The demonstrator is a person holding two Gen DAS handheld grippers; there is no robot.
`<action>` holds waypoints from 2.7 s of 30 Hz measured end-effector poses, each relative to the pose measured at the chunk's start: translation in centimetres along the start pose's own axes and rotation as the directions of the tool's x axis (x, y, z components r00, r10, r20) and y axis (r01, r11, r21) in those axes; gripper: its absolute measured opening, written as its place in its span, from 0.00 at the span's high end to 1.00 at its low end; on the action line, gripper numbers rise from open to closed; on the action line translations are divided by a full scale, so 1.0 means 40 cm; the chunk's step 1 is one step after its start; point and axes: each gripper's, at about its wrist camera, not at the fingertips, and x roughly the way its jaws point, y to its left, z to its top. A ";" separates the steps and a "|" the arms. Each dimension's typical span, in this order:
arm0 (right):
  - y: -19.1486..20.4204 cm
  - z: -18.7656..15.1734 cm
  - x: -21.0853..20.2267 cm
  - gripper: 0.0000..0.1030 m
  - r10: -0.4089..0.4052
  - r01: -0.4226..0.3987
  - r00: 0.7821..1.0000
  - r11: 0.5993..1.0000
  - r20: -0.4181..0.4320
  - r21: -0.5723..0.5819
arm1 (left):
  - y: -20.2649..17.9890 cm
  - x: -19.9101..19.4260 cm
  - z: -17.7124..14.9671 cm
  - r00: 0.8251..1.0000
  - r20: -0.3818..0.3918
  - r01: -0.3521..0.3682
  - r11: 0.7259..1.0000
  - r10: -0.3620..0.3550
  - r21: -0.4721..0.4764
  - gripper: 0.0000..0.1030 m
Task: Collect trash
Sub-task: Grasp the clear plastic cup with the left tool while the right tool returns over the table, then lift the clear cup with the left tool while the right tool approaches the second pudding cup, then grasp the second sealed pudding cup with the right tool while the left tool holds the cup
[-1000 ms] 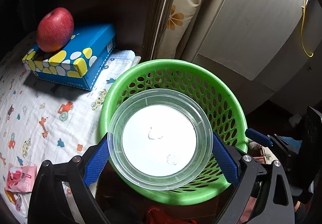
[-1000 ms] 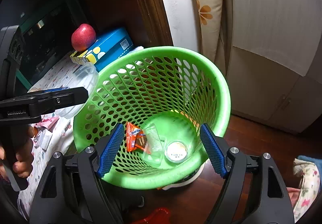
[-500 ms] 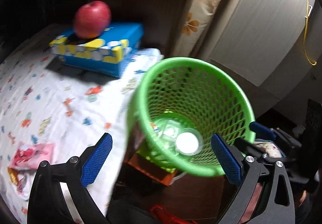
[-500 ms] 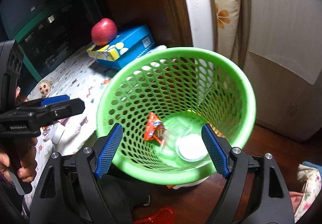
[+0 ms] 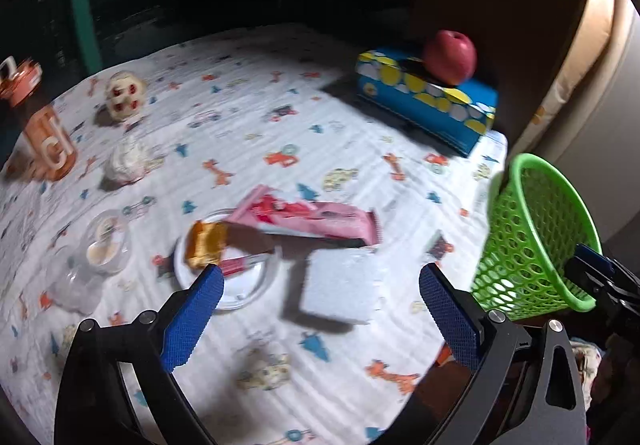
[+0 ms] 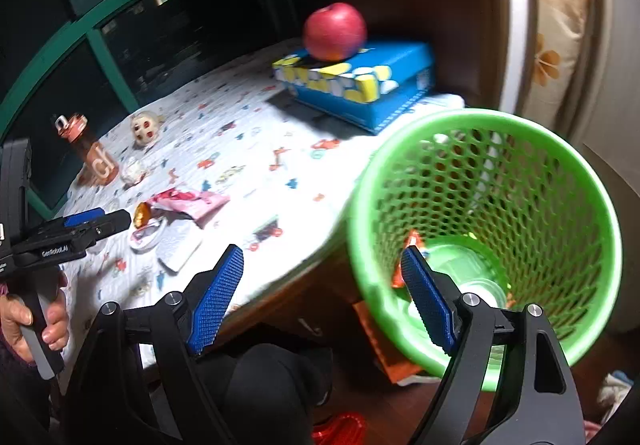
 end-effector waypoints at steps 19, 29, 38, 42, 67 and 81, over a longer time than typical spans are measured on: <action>0.245 0.020 0.090 0.16 0.107 -0.116 0.992 0.981 -0.066 -0.154 | 0.444 0.017 -0.076 0.956 -0.054 -0.293 0.953 0.289 -0.080 0.08; 0.328 0.032 0.141 0.16 0.128 -0.148 0.986 0.968 -0.106 -0.204 | 0.477 0.082 -0.084 0.955 -0.075 -0.289 0.957 0.288 -0.004 0.13; 0.417 0.051 0.195 0.16 0.164 -0.196 0.977 0.945 -0.139 -0.262 | 0.512 0.102 -0.096 0.964 -0.092 -0.252 0.967 0.248 -0.033 0.45; 0.466 0.064 0.224 0.16 0.190 -0.229 0.970 0.929 -0.153 -0.292 | 0.517 0.074 -0.102 0.968 -0.069 -0.244 0.968 0.240 -0.056 0.46; 0.894 0.050 0.536 0.16 0.282 -0.432 0.893 0.756 -0.351 -0.491 | 0.617 -0.091 -0.151 0.970 -0.013 -0.237 0.934 0.242 -0.266 0.46; 0.945 0.046 0.637 0.33 0.242 -0.429 0.881 0.770 -0.406 -0.472 | 0.620 -0.076 -0.163 0.976 -0.027 -0.214 0.932 0.216 -0.293 0.46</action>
